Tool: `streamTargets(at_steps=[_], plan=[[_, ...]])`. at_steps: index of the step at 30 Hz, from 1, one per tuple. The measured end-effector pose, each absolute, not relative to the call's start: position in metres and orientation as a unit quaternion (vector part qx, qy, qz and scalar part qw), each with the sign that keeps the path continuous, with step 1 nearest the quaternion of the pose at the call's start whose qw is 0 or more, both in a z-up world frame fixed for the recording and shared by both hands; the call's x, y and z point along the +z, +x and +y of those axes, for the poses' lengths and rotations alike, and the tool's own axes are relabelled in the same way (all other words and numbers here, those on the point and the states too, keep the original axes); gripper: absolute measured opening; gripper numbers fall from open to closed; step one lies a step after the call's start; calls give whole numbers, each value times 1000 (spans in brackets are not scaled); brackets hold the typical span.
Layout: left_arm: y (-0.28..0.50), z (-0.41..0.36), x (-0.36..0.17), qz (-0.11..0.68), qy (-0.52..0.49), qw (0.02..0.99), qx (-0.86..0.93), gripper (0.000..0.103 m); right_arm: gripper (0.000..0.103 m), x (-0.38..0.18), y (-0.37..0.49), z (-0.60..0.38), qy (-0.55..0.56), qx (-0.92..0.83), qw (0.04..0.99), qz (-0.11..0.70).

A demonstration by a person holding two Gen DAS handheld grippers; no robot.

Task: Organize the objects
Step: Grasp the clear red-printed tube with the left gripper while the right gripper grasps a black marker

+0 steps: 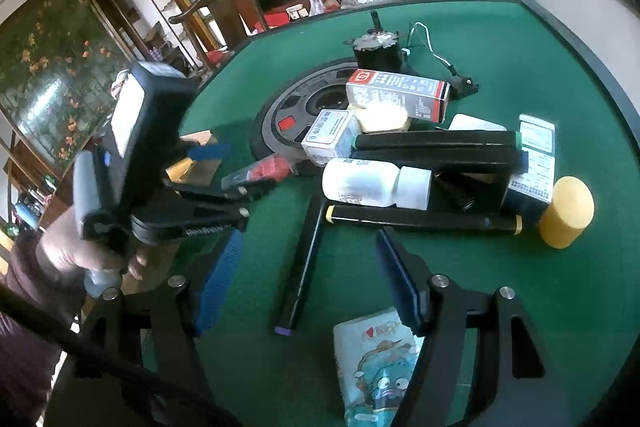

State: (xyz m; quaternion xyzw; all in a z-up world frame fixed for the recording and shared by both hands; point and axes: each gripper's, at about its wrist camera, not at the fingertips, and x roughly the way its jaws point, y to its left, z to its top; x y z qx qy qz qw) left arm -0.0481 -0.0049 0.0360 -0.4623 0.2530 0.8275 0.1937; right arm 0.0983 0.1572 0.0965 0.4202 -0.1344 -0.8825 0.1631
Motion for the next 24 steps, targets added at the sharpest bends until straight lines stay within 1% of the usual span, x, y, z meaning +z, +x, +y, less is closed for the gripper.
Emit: streamTargets(at_steps=[1, 2, 3, 5, 7, 14, 17, 20, 24], plan=[[-49, -5, 36, 247, -469, 200, 824, 61, 68, 96, 97, 158, 421, -882, 163, -135], [-48, -5, 35, 234, -482, 205, 819, 57, 68, 94, 95, 159, 423, -881, 163, -137], [-47, -5, 35, 224, -488, 206, 818, 56, 68, 93, 94, 160, 425, -880, 163, -140], [-43, -5, 36, 206, -497, 220, 813, 32, 68, 90, 91, 162, 428, -877, 165, -144], [-34, -1, 38, 219, -493, 217, 814, 24, 68, 89, 90, 160, 429, -876, 168, -142], [2, -7, 47, 170, -503, 238, 813, 23, 68, 88, 85, 146, 442, -870, 180, -120], [18, -15, 56, 161, -497, 228, 822, 23, 68, 83, 82, 135, 458, -864, 181, -102], [36, -24, 68, 161, -478, 214, 836, 23, 68, 77, 79, 120, 474, -859, 179, -74], [52, -47, 86, 126, -455, 215, 855, 23, 68, 60, 66, 101, 505, -848, 160, -32]])
